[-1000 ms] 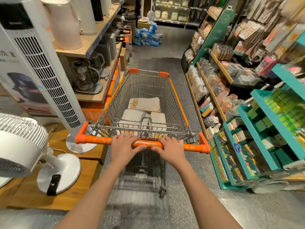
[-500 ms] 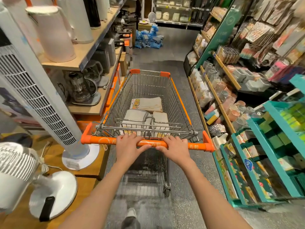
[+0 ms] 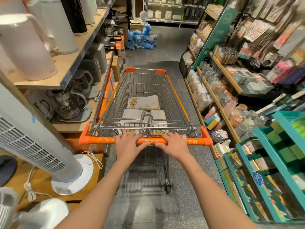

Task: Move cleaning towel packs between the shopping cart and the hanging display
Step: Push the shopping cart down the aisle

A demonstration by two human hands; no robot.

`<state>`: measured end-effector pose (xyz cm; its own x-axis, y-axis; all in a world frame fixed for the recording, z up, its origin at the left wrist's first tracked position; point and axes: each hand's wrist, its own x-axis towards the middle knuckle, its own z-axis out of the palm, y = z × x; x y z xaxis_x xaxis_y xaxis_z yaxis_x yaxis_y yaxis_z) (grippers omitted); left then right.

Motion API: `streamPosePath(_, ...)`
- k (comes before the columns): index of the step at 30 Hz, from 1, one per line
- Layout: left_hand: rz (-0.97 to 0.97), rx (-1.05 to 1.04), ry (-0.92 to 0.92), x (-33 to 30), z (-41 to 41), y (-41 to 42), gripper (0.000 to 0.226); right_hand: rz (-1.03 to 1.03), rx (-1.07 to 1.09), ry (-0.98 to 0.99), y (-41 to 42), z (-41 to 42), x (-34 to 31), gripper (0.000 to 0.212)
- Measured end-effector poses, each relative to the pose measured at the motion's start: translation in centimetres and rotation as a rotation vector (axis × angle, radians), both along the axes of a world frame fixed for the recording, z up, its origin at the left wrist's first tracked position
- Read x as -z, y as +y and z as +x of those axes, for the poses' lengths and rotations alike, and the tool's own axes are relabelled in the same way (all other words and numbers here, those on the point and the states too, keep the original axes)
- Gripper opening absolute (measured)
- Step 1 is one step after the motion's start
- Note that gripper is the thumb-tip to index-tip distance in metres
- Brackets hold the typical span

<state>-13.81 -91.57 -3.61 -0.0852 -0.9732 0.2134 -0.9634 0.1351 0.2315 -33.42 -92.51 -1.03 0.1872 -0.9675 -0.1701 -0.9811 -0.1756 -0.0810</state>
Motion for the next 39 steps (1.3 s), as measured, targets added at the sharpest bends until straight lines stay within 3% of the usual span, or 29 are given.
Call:
streamPosePath(4,0.027,-0.007,-0.016,0.0,-0.4,-4.1,0.077,-0.011,-0.006,-0.009,-3.9,-0.4,0.0,0.059)
streamPosePath(9,0.034,-0.003,-0.005,-0.2,-1.0,-9.4,0.058,-0.020,-0.033,-0.003,-9.5,-1.0,0.2,0.061)
streamPosePath(15,-0.028,-0.023,0.016,0.2,-2.2,-16.3,0.084,-0.010,-0.064,-0.002,-16.8,-2.4,0.3,0.065)
streamPosePath(23,0.069,-0.077,-0.004,-0.9,-3.9,-25.0,0.086,-0.013,-0.097,-0.009,-26.1,-3.8,0.2,0.058)
streamPosePath(28,0.100,-0.086,0.016,-0.8,-4.5,-29.8,0.060,-0.017,-0.111,-0.008,-31.2,-4.3,0.5,0.057)
streamPosePath(39,0.061,-0.092,-0.011,-0.1,-4.8,-40.6,0.078,-0.026,-0.130,0.003,-42.1,-4.9,0.7,0.059)
